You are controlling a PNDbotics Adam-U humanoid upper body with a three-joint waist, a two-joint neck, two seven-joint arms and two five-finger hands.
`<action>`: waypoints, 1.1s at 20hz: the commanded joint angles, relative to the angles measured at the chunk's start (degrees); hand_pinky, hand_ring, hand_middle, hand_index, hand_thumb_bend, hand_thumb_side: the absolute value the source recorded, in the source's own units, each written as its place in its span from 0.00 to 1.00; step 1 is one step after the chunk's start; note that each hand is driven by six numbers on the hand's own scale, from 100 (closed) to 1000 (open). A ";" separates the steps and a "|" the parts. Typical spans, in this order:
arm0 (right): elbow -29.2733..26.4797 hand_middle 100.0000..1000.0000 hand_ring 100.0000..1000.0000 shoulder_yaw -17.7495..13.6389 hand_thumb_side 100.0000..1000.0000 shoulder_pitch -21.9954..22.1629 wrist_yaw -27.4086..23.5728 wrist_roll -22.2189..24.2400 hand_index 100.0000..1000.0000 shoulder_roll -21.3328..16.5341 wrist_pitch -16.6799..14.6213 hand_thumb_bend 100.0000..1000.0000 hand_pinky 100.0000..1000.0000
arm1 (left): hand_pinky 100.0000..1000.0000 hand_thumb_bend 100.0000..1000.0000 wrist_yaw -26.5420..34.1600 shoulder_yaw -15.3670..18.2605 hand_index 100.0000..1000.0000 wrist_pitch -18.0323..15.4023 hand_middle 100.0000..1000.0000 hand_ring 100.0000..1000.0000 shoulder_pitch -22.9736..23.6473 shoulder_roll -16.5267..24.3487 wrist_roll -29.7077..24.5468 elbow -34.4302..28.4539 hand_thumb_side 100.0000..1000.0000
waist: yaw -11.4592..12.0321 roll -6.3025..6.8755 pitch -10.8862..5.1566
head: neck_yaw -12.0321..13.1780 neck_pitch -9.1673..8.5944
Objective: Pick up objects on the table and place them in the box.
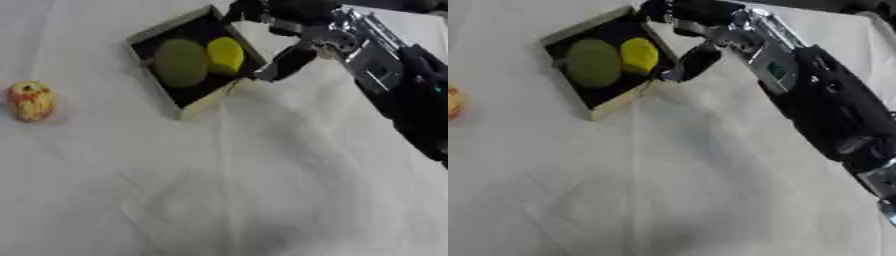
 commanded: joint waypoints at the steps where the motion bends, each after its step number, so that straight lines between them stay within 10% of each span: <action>1: -2.92 0.79 0.98 -2.08 0.17 -0.11 -3.73 -1.89 0.96 -2.98 2.39 0.03 0.96 | 0.69 0.00 0.34 0.23 0.82 0.12 0.71 0.75 0.07 0.92 0.02 -1.14 0.52 | -0.48 1.22 -2.10 | 0.10 0.52; 11: -5.69 0.84 1.00 -11.71 0.20 10.15 -8.05 -9.48 0.95 -14.43 8.42 0.00 0.94 | 0.69 0.00 -0.21 0.71 0.81 -0.03 0.71 0.75 1.10 1.33 0.62 -1.14 0.52 | -2.97 2.16 -2.68 | 2.43 0.55; 22: -1.82 0.85 1.00 -14.93 0.21 13.24 -6.30 -10.21 0.98 -15.97 6.91 0.08 0.95 | 0.69 0.00 -0.91 0.78 0.81 -0.76 0.71 0.75 1.00 1.54 1.02 -1.14 0.52 | -3.15 3.29 -0.94 | 2.87 -2.23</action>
